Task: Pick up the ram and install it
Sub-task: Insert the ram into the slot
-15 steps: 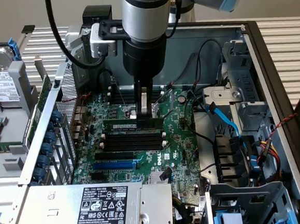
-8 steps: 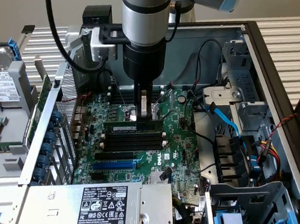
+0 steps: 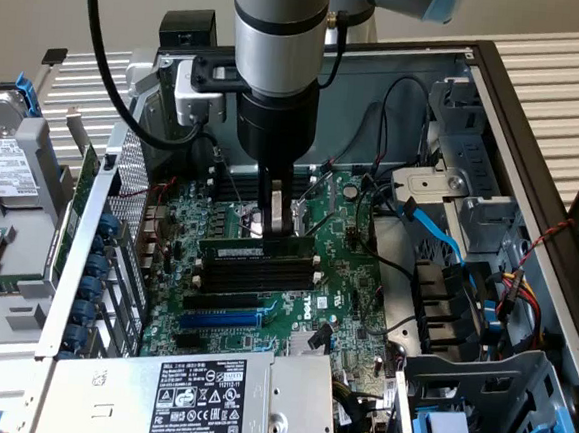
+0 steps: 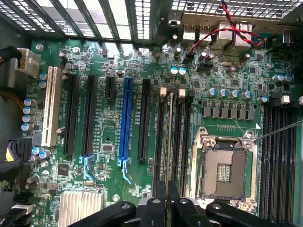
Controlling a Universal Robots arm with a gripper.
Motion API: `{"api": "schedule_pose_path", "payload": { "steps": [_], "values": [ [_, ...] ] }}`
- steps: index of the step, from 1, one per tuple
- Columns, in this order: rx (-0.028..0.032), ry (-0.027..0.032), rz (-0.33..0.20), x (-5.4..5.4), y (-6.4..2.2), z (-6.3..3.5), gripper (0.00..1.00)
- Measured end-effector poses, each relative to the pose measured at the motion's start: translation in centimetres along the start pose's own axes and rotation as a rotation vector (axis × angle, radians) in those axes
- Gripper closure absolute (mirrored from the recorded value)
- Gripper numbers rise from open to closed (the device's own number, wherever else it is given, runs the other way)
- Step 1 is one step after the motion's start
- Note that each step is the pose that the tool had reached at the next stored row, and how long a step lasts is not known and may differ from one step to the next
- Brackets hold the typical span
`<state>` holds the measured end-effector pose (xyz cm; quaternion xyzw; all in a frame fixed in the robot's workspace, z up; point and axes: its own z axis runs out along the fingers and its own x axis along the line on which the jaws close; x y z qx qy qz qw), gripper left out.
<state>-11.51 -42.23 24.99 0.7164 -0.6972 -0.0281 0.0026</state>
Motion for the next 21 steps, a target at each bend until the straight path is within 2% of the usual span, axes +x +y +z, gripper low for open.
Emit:
{"api": "schedule_pose_path", "payload": {
  "steps": [21],
  "values": [
    [0.0001, -0.0002, 0.000, 0.13, -0.02, 0.57, 0.87]
  ]
}}
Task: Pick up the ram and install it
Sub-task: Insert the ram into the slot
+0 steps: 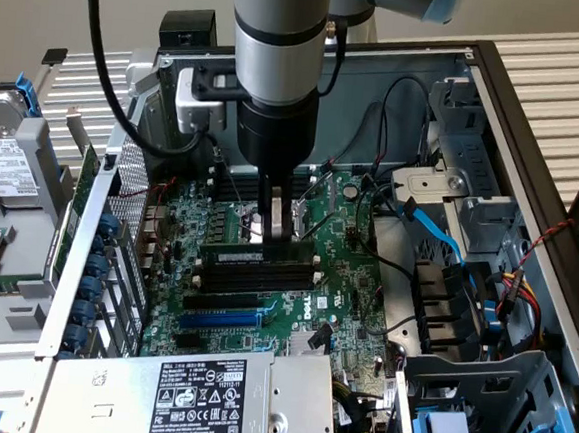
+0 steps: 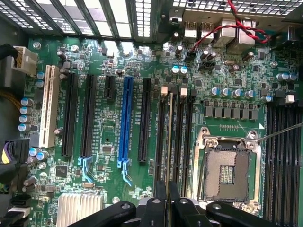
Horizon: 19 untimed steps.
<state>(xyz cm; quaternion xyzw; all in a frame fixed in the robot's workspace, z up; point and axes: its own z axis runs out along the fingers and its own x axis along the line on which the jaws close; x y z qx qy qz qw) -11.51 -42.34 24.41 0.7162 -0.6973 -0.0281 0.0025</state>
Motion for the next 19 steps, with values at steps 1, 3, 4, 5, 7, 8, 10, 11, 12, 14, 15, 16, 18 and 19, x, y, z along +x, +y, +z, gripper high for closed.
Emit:
{"api": "schedule_pose_path", "payload": {
  "steps": [1, 3, 4, 5, 7, 8, 10, 11, 12, 14, 15, 16, 18, 19],
  "values": [
    [0.0001, -0.0001, 0.000, 0.03, 0.00, 0.02, 0.87],
    [0.0001, -0.0001, 0.000, 0.07, 0.00, 0.07, 0.87],
    [0.0001, -0.0001, 0.000, 0.07, 0.00, 0.10, 0.87],
    [0.0000, 0.0000, 0.000, 0.08, 0.00, 0.13, 0.87],
    [0.0001, 0.0000, 0.000, 0.08, 0.00, 0.16, 0.87],
    [0.0001, 0.0005, 0.000, 0.10, 0.00, 0.21, 0.87],
    [0.0004, 0.0011, 0.000, 0.10, -0.01, 0.23, 0.87],
    [0.0006, 0.0011, 0.000, 0.10, -0.01, 0.26, 0.87],
    [0.0007, 0.0012, 0.000, 0.11, -0.01, 0.27, 0.87],
    [0.0010, 0.0015, 0.001, 0.11, -0.01, 0.31, 0.87],
    [0.0011, 0.0017, 0.001, 0.11, -0.01, 0.32, 0.87],
    [0.0013, 0.0018, 0.001, 0.11, -0.01, 0.34, 0.87],
    [0.0015, 0.0021, 0.001, 0.11, -0.01, 0.38, 0.87],
    [0.0016, 0.0022, 0.002, 0.12, -0.01, 0.39, 0.87]
  ]
}}
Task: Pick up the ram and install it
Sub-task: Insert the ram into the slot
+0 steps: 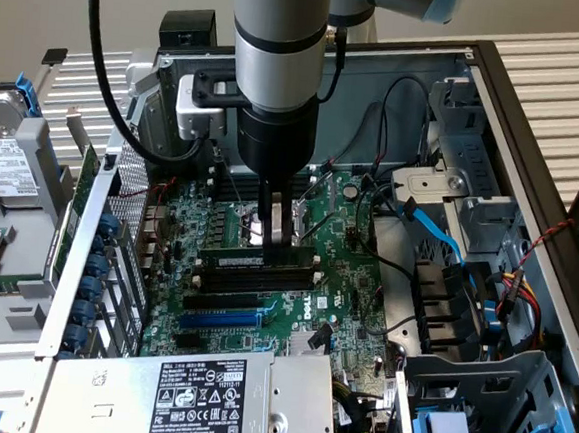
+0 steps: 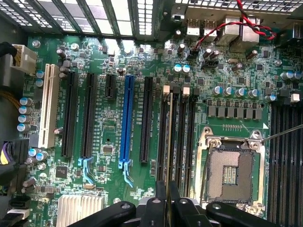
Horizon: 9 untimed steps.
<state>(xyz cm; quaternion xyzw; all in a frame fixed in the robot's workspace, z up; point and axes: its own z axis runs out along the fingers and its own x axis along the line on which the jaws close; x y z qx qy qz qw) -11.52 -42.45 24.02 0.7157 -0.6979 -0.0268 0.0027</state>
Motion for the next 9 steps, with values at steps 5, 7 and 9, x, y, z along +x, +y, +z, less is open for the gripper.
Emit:
{"api": "schedule_pose_path", "payload": {
  "steps": [5, 7, 9],
  "values": [
    [0.0003, 0.0006, 0.001, 0.03, 0.00, 0.06, 0.87],
    [0.0008, 0.0004, 0.001, 0.04, 0.00, 0.11, 0.87],
    [0.0010, 0.0007, 0.001, 0.06, 0.00, 0.14, 0.87]
  ]
}}
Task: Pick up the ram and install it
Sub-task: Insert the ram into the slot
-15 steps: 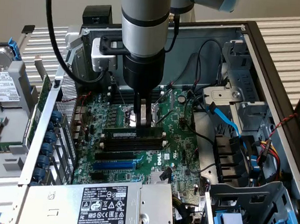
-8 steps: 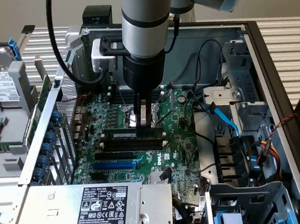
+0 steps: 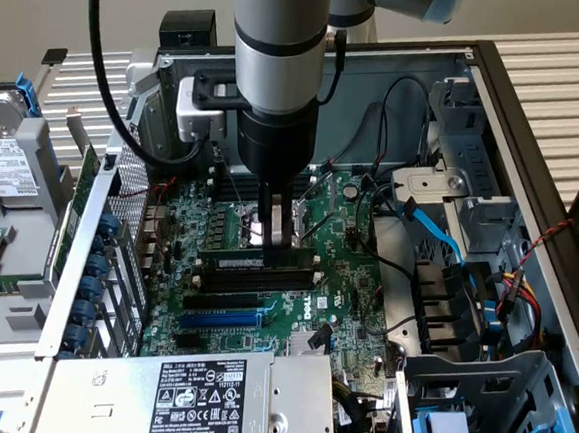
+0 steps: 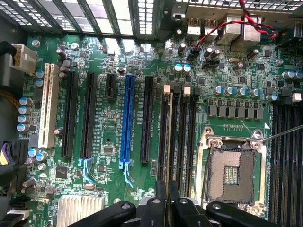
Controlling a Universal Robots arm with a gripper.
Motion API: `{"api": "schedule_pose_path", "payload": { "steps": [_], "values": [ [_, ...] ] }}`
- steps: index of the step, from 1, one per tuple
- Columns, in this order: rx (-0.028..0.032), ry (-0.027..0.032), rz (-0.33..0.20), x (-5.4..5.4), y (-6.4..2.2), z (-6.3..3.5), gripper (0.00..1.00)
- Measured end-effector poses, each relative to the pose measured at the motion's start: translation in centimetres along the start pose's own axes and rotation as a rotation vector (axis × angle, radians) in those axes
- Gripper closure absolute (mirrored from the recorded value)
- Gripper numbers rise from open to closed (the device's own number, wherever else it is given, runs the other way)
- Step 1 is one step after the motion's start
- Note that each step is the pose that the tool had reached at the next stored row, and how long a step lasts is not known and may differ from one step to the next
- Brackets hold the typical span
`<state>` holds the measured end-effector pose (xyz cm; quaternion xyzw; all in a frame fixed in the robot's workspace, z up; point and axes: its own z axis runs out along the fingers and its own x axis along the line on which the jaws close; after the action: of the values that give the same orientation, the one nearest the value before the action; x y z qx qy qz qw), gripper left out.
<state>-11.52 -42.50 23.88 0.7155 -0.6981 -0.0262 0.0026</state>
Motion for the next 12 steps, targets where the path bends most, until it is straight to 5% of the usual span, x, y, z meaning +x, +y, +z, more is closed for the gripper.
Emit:
{"api": "schedule_pose_path", "payload": {
  "steps": [12],
  "values": [
    [0.0019, 0.0001, 0.001, 0.14, 0.16, 0.16, 0.87]
  ]
}}
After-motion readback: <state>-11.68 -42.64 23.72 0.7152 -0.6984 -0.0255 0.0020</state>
